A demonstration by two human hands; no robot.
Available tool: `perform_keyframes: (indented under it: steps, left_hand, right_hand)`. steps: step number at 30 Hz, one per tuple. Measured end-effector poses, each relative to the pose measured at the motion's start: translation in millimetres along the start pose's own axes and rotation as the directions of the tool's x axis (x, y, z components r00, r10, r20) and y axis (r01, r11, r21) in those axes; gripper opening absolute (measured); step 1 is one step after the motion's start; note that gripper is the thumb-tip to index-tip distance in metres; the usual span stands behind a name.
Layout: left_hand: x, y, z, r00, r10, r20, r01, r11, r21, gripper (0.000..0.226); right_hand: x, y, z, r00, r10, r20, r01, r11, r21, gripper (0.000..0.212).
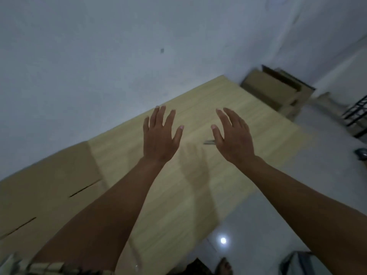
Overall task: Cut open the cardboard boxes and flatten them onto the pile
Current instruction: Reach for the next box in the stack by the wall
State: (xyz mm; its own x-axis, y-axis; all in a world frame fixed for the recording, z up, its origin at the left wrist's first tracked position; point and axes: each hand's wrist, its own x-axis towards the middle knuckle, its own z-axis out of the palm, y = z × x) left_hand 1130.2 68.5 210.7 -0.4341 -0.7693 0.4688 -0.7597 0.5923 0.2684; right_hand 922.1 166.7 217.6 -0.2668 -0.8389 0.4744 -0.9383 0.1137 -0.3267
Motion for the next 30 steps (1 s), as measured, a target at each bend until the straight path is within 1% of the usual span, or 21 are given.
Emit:
perform_keyframes:
  steps: [3,9,12,15,21,27,30]
  left_hand:
    - [30,71,24,0.996,0.084,-0.009,-0.084,0.996,-0.026,0.056]
    - [80,197,72,0.988,0.154,-0.026,-0.155,0.985,-0.076,0.055]
    - [104,242,102,0.985,0.173,-0.008,-0.173,0.979,-0.104,0.058]
    - [131,284,137,0.987,0.157,0.038,-0.151,0.979,-0.138,0.060]
    - [198,357,214,0.973,0.208,0.101,-0.183,0.959,-0.215,0.062]
    - [253,438,292,0.961,0.175,0.215,-0.117,0.959,-0.257,0.069]
    - [280,477,335,0.966,0.098,0.239,-0.031,0.963,-0.269,0.069]
  right_hand:
    - [1,69,-47,0.997,0.069,-0.028,-0.069,0.998,-0.013,0.050]
    - [9,199,-111,0.979,0.201,-0.031,-0.202,0.979,-0.014,0.054]
    - [18,253,-126,0.968,0.250,-0.028,-0.250,0.968,-0.006,0.052]
    - [31,303,-134,0.953,0.301,-0.030,-0.301,0.954,-0.010,0.050]
    - [70,411,-139,0.914,0.405,0.008,-0.404,0.911,0.085,0.049]
    - [100,525,-146,0.881,0.472,0.030,-0.472,0.873,0.124,0.047]
    - [122,591,-149,0.847,0.521,0.104,-0.531,0.824,0.198,0.048]
